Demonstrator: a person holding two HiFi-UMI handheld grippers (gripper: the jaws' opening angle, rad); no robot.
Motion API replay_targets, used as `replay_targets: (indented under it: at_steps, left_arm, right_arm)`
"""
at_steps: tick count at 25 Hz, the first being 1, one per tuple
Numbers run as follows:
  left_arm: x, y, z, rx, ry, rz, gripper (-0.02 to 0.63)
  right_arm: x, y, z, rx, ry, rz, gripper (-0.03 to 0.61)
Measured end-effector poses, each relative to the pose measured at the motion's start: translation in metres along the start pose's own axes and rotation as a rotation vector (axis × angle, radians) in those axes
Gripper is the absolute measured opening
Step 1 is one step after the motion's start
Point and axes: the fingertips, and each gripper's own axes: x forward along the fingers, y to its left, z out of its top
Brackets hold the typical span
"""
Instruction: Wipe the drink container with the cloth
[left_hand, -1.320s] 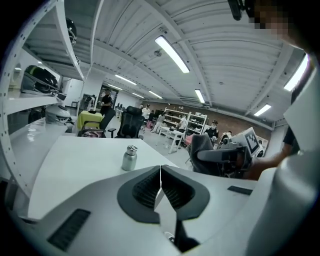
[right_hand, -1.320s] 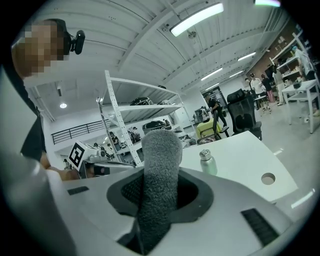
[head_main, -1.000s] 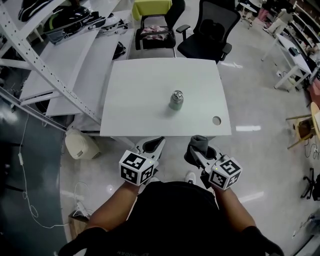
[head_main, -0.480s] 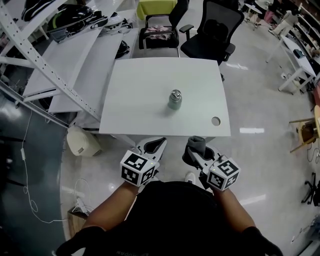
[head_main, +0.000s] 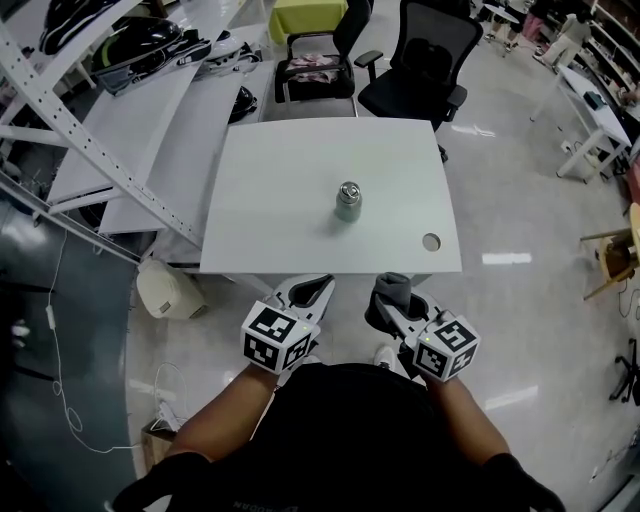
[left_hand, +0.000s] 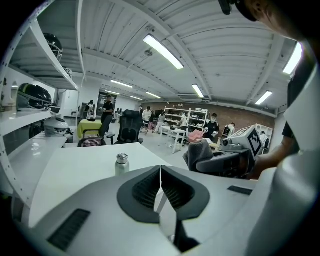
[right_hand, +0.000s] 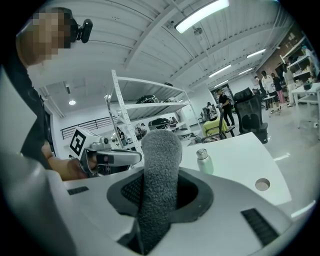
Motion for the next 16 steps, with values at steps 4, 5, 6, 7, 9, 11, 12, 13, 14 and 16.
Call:
replay_targets:
  at_steps: [4,5,6,7,9,11,12,13,14,16]
  left_arm:
    - [-0.0003,0.0003,0.0014,0.001,-0.003,-0.001,0.018]
    - [-0.0003,0.0003,0.0023,0.0,-0.006,0.0,0.018]
    - [-0.0005,0.0006,0.0032,-0.001,-0.01,0.001,0.018]
    - [-0.0006,0.0011,0.0038,-0.001,-0.013,0.002,0.018]
    - [-0.0003,0.0021,0.0039,-0.003,-0.016,0.003,0.018]
    - [0.0004,0.0027,0.0035,-0.004,-0.018,0.003,0.018]
    - [0.0006,0.0029,0.0033,-0.004,-0.018,0.004,0.018]
    - [0.0007,0.0033,0.0032,-0.005,-0.018,0.004,0.017]
    - [0.0008,0.0036,0.0032,-0.005,-0.018,0.005,0.018]
    - [0.0011,0.0042,0.0035,-0.005,-0.017,0.006,0.017]
  right_arm:
    - [0.0,-0.0005,0.0013,-0.002,0.001,-0.003,0.115]
    - [-0.0002,-0.0008,0.0015,-0.003,0.001,-0.004,0.115]
    - [-0.0001,-0.0011,0.0016,-0.003,0.001,-0.004,0.115]
    - [0.0002,-0.0012,0.0014,-0.002,0.002,-0.005,0.115]
    - [0.001,-0.0019,0.001,-0.002,0.004,-0.006,0.115]
    - [0.0014,-0.0026,0.0004,-0.002,0.006,-0.006,0.115]
    - [0.0015,-0.0029,0.0003,-0.003,0.007,-0.005,0.115]
    - [0.0016,-0.003,0.0003,-0.003,0.008,-0.005,0.115]
    - [0.0017,-0.0031,0.0003,-0.004,0.008,-0.005,0.115]
    - [0.0018,-0.0033,0.0005,-0.005,0.009,-0.004,0.115]
